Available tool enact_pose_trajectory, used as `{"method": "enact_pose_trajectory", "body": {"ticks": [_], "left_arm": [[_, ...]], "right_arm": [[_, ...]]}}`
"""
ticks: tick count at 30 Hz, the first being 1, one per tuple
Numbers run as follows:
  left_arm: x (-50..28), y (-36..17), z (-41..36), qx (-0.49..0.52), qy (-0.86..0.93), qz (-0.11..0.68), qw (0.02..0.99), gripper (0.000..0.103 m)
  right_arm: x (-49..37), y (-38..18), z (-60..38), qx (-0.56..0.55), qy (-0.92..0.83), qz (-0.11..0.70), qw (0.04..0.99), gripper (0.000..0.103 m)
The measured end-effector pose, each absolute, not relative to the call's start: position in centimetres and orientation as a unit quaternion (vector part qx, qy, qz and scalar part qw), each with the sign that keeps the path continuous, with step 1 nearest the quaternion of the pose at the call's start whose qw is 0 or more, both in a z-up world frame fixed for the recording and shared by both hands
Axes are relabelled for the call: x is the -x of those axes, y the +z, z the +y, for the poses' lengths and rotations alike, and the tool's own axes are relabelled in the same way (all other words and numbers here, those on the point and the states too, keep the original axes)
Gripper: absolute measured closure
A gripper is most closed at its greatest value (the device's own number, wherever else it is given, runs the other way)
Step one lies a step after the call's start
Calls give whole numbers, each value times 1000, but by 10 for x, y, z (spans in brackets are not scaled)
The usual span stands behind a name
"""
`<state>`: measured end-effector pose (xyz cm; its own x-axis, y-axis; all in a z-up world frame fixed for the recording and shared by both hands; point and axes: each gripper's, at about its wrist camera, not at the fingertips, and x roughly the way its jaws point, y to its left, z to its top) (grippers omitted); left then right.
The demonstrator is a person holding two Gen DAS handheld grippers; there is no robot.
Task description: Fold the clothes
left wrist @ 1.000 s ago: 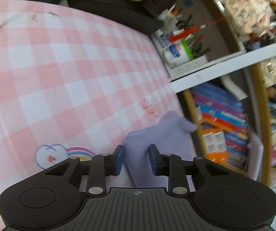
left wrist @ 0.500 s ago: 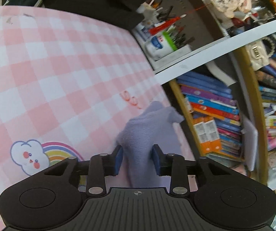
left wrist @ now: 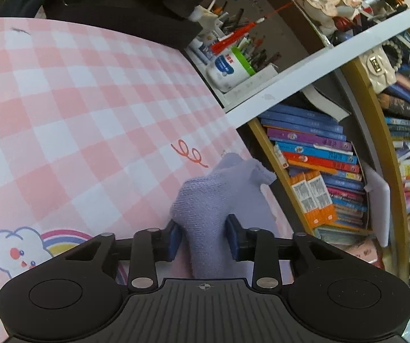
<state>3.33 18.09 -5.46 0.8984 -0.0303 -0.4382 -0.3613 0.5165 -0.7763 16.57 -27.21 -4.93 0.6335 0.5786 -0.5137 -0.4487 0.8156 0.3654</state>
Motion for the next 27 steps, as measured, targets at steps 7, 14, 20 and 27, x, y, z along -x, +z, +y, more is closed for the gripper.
{"method": "enact_pose_trajectory", "body": {"ticks": [7, 14, 20, 27], "left_arm": [[-3, -52, 203, 472, 107, 198, 852, 82], [27, -50, 225, 462, 117, 193, 858, 83], [43, -54, 246, 469, 147, 189, 850, 80], [35, -58, 251, 476, 156, 180, 847, 75]], "right_arm": [[-162, -47, -262, -78, 297, 315, 898, 68], [-150, -41, -218, -26, 340, 307, 888, 68], [-153, -36, -163, 33, 372, 296, 879, 68], [-154, -34, -169, 22, 398, 286, 871, 57]]}}
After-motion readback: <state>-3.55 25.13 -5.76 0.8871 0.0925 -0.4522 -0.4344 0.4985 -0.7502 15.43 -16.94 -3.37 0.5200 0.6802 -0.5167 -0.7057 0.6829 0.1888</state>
